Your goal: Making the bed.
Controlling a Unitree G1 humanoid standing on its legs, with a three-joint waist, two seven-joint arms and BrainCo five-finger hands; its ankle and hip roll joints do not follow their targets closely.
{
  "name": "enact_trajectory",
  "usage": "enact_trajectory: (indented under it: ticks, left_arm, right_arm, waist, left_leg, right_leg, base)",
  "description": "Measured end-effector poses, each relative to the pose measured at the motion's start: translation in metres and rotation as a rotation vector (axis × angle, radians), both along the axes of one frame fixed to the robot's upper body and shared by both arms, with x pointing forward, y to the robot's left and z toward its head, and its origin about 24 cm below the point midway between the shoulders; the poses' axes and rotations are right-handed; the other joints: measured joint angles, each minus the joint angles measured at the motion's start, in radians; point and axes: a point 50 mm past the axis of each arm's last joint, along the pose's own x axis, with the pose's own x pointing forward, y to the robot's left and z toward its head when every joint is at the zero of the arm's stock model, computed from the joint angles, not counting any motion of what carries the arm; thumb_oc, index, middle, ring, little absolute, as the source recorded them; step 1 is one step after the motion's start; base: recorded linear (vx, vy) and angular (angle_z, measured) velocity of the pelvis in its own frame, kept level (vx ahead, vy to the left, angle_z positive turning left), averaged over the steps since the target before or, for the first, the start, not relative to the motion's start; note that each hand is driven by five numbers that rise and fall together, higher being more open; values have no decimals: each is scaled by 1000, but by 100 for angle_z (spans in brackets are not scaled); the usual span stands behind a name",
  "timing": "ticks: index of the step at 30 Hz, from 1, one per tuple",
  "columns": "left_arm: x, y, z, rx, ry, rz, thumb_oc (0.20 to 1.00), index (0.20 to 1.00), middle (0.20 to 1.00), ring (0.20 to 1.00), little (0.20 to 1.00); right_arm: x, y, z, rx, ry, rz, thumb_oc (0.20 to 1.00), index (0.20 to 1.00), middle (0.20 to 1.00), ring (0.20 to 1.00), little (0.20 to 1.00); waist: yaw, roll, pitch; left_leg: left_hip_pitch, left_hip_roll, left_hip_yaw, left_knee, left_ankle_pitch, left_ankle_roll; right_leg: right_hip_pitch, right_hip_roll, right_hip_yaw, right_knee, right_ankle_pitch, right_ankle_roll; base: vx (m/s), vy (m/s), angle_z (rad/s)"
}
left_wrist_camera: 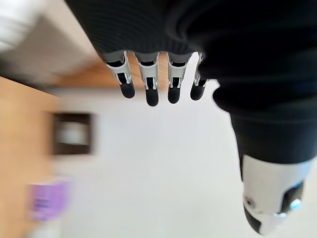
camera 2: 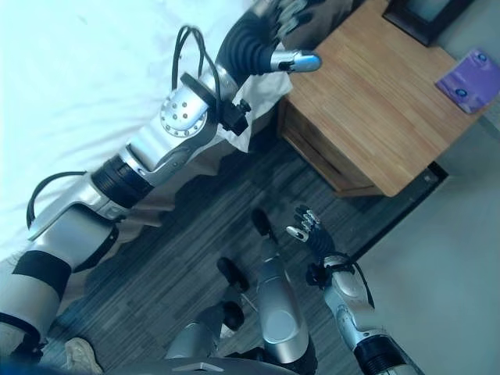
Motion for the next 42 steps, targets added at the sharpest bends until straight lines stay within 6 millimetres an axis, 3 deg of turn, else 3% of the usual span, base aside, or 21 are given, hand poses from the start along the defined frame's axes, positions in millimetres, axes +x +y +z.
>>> enact_trajectory:
  ticks: [2,4,5,6,7,10,11,12,14,16,19,23,24,25,29,33,42]
  left_arm:
    - [-17,18,-3,-137,16,-110,1000,1000,1000,1000,1000]
    - [-17,36,-18,-236,74,-121,1000,1000,1000,1000,1000]
    - [-17,61,-35,-334,132,-80,1000,1000,1000,1000,1000]
    - [-16,79,-51,-384,177,-30,1000,1000,1000,1000,1000]
    - [-13,111,-89,-436,288,92,1000,1000,1000,1000,1000]
    - [-24,148,-178,-470,639,230,1000,1000,1000,1000,1000]
    - [-29,152,-195,-428,708,256,1000,1000,1000,1000,1000]
    - [-41,167,-220,-302,800,308,1000,1000,1000,1000,1000]
    - [-63,180,-253,-278,944,347,1000,1000,1000,1000,1000]
    - [-89,177,-285,-268,1112,326,1000,1000,1000,1000,1000]
    - [-105,177,-310,-311,1267,316,1000,1000,1000,1000,1000]
    - [-109,179,-315,-331,1299,330,1000,1000,1000,1000,1000]
    - [-108,178,-315,-331,1300,327,1000,1000,1000,1000,1000]
    - [-104,173,-313,-326,1292,302,1000,1000,1000,1000,1000]
    - [-91,159,-307,-328,1266,248,1000,1000,1000,1000,1000]
    - [-89,159,-306,-328,1260,249,1000,1000,1000,1000,1000]
    - [-88,154,-313,-359,1283,267,1000,1000,1000,1000,1000]
  right_arm:
    - [-2,-10,-6,-20,35,-34,1000,1000,1000,1000,1000]
    - [1,-15,-2,-31,20,-57,1000,1000,1000,1000,1000]
    - [5,-19,6,-40,-4,-79,467,467,467,467,467]
    - [8,-25,13,-45,-31,-102,200,200,200,200,200]
    - [14,-44,33,-97,-100,-164,200,200,200,200,200]
    - [32,-105,94,-283,-247,-338,200,200,200,200,200]
    - [39,-121,114,-308,-304,-402,200,200,200,200,200]
    - [56,-141,158,-288,-437,-527,200,200,200,200,200]
    - [86,-132,199,-208,-549,-538,200,200,200,200,200]
    - [105,-119,231,-166,-625,-498,200,200,200,200,200]
    - [133,-107,264,-116,-622,-485,200,200,200,200,200]
    - [157,-81,262,-55,-542,-439,200,200,200,200,200]
    - [164,-71,254,-11,-496,-424,200,200,200,200,200]
    - [176,-48,229,73,-392,-387,200,200,200,200,200]
    - [182,-33,193,161,-229,-395,200,200,200,200,200]
    - [181,-39,192,177,-221,-416,200,200,200,200,200]
    - [178,-61,226,166,-291,-459,200,200,200,200,200]
  waist:
    - [14,34,-23]
    - [37,46,-34]
    - [43,48,-48]
    - [46,47,-54]
    - [75,42,-55]
    - [123,18,-68]
    - [147,7,-79]
    - [195,-36,-100]
    - [221,-71,-138]
    - [264,-91,-180]
    - [311,-101,-216]
    - [341,-106,-232]
    - [342,-104,-240]
    - [345,-96,-248]
    - [370,-78,-257]
    - [373,-62,-258]
    - [404,33,-231]
  left_leg:
    - [17,1,-21,0,-5,3]
    - [30,3,-43,0,-5,3]
    - [34,6,-44,0,-6,3]
    - [36,9,-47,0,-6,3]
    - [57,18,-52,0,-6,3]
    - [114,31,-82,1,-6,1]
    - [117,32,-92,0,-2,2]
    - [115,36,-112,0,1,0]
    - [123,41,-129,0,-2,2]
    - [143,45,-141,0,2,-4]
    - [154,43,-164,0,1,-4]
    - [153,37,-181,1,6,2]
    - [153,36,-181,2,6,2]
    - [153,33,-183,5,6,3]
    - [142,33,-186,6,9,6]
    - [128,33,-192,5,9,6]
    - [63,29,-189,4,16,12]
  right_leg:
    - [24,0,-15,0,-9,1]
    - [46,0,-27,0,-16,4]
    - [49,3,-27,0,-17,5]
    - [53,5,-30,0,-18,4]
    - [79,14,-36,0,-20,1]
    - [135,25,-64,0,-36,-13]
    - [143,26,-72,0,-35,-11]
    - [147,29,-83,0,-37,-15]
    - [158,36,-85,0,-37,-15]
    - [182,39,-99,-1,-43,-22]
    - [203,32,-120,-3,-52,-17]
    - [209,25,-130,-4,-52,-16]
    - [209,24,-129,-3,-52,-16]
    - [211,20,-131,-2,-52,-16]
    - [202,20,-134,-3,-52,-16]
    - [190,20,-141,-4,-52,-16]
    - [122,17,-137,-6,-47,-14]
  base:
    - [5,-22,21]
    - [6,-50,10]
    - [21,-68,4]
    - [39,-66,1]
    - [51,-43,13]
    - [16,-6,24]
    - [19,0,25]
    - [10,3,14]
    - [-1,-1,4]
    - [-14,-5,18]
    - [-8,-4,25]
    - [-14,-8,12]
    - [-21,-21,8]
    - [-15,-18,4]
    - [-14,-7,2]
    - [-35,-4,4]
    - [-20,-4,-1]
